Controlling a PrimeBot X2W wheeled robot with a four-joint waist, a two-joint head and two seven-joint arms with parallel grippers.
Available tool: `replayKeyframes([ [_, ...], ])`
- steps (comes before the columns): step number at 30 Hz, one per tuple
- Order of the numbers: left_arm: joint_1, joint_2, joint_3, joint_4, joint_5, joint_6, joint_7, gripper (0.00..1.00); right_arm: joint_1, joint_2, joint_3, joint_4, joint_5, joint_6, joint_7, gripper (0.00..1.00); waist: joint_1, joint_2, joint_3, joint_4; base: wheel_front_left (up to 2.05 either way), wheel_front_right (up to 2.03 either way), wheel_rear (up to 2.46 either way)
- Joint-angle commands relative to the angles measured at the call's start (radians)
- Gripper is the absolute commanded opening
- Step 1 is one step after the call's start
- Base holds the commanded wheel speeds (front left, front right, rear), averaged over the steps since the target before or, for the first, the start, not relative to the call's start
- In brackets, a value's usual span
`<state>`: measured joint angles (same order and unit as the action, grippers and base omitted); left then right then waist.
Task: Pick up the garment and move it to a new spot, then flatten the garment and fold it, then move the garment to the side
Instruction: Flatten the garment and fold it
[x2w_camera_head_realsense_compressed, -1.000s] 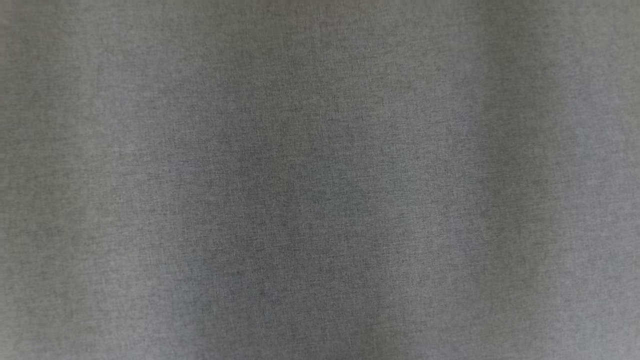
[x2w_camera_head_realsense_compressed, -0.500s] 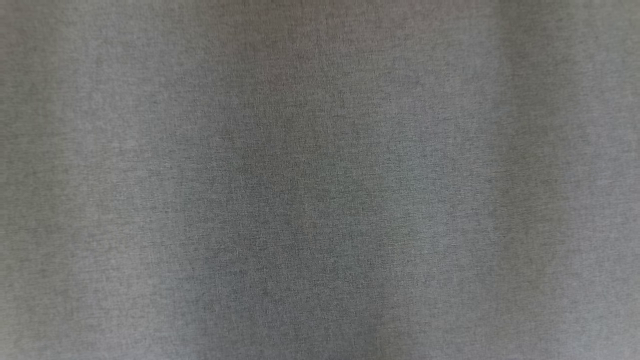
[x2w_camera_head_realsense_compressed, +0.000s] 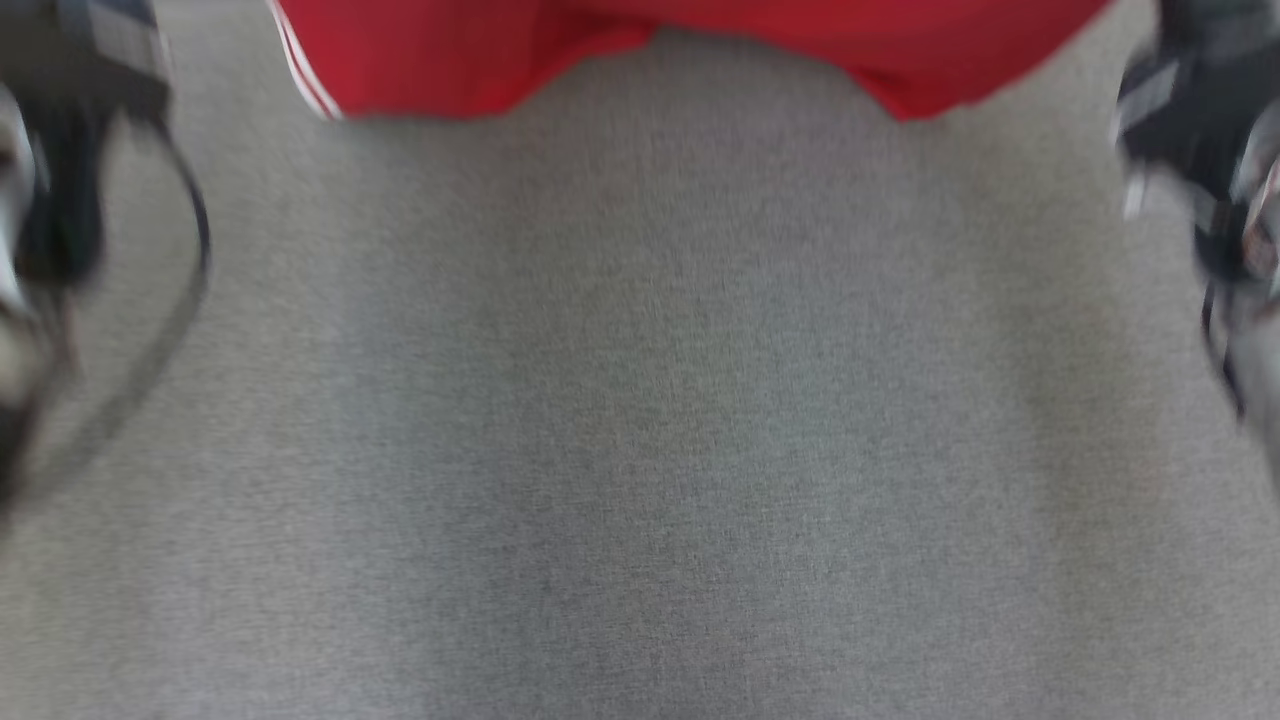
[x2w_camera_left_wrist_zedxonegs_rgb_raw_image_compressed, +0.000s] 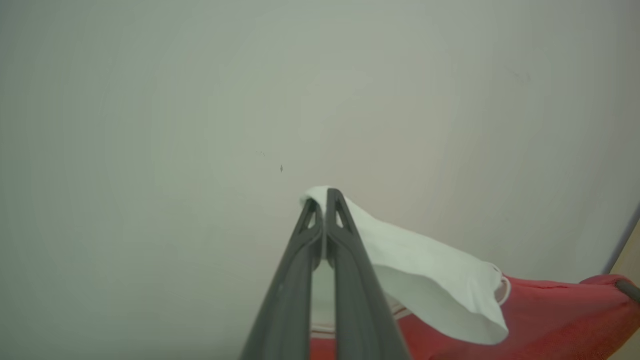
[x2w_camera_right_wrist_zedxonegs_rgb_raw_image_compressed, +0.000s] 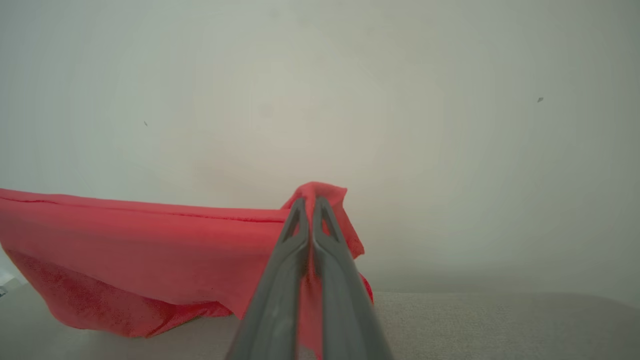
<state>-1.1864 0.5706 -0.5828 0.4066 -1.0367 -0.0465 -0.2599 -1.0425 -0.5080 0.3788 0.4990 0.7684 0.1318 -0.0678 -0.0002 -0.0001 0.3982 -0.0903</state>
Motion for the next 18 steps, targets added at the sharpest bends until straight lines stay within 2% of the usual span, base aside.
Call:
replayKeyframes([
  [1, 0.053, 0.012, 0.018, -0.03, 0.009, 0.013, -0.006, 0.0, 0.041, -0.009, -0.004, -0.019, 0.01, -0.002, -0.006, 0.0, 0.0002, 0.0001, -0.065, 0.017, 0.0, 0.0, 0.0],
  [6, 0.422, 0.037, 0.16, -0.281, 0.047, 0.119, -0.005, 0.0, 0.307, -0.03, -0.072, -0.176, 0.022, -0.002, -0.014, 0.0, 0.0002, 0.0001, -0.119, 0.021, 0.0, 0.0, 0.0],
  [10, 0.696, 0.003, 0.266, -0.431, 0.067, 0.174, -0.005, 0.0, 0.505, -0.014, -0.134, -0.277, -0.01, -0.002, 0.005, 0.0, 0.0002, 0.0001, -0.16, 0.022, 0.0, 0.0, 0.0],
  [12, 0.818, -0.023, 0.308, -0.481, 0.076, 0.187, -0.005, 0.0, 0.596, 0.002, -0.167, -0.323, -0.03, -0.002, 0.018, 0.0, 0.0002, 0.0001, -0.175, 0.021, 0.0, 0.0, 0.0],
  [16, 1.019, -0.088, 0.342, -0.505, 0.119, 0.181, -0.005, 0.0, 0.756, 0.042, -0.234, -0.395, -0.069, -0.002, 0.045, 0.0, 0.0002, 0.0001, -0.204, 0.018, 0.0, 0.0, 0.0],
  [18, 1.098, -0.146, 0.36, -0.503, 0.129, 0.168, -0.005, 0.0, 0.829, 0.058, -0.261, -0.418, -0.092, -0.002, 0.054, 0.0, 0.0002, 0.0001, -0.218, 0.016, 0.0, 0.0, 0.0],
])
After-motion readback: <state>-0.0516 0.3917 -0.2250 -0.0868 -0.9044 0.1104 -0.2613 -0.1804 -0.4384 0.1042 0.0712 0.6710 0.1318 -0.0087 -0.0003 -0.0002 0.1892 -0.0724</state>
